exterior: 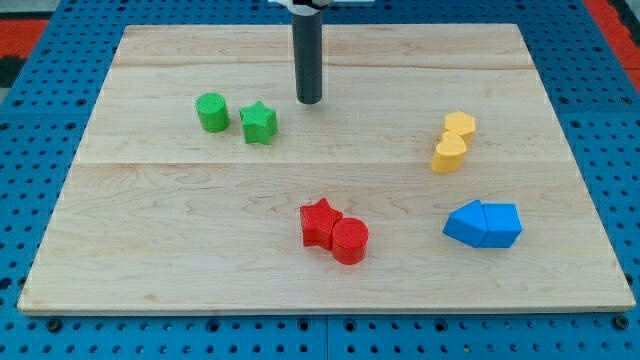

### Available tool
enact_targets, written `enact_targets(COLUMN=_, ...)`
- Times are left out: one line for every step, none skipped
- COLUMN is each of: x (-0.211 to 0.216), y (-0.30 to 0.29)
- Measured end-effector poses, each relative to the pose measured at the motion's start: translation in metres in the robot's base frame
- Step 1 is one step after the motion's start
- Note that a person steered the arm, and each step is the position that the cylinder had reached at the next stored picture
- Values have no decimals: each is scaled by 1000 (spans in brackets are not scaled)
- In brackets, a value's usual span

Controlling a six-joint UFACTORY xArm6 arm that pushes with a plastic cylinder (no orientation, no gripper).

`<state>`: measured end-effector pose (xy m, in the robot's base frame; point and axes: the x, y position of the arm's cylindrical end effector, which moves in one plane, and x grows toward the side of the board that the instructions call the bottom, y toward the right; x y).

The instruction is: Push yellow blocks slightly down

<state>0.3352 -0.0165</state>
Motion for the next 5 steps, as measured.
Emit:
enact_targets(x=0, y=-4)
enact_targets(x=-1, y=-5)
enact_targets(x=-16, y=4)
enact_targets(x=-23, y=52)
enact_targets(x=-18, y=137)
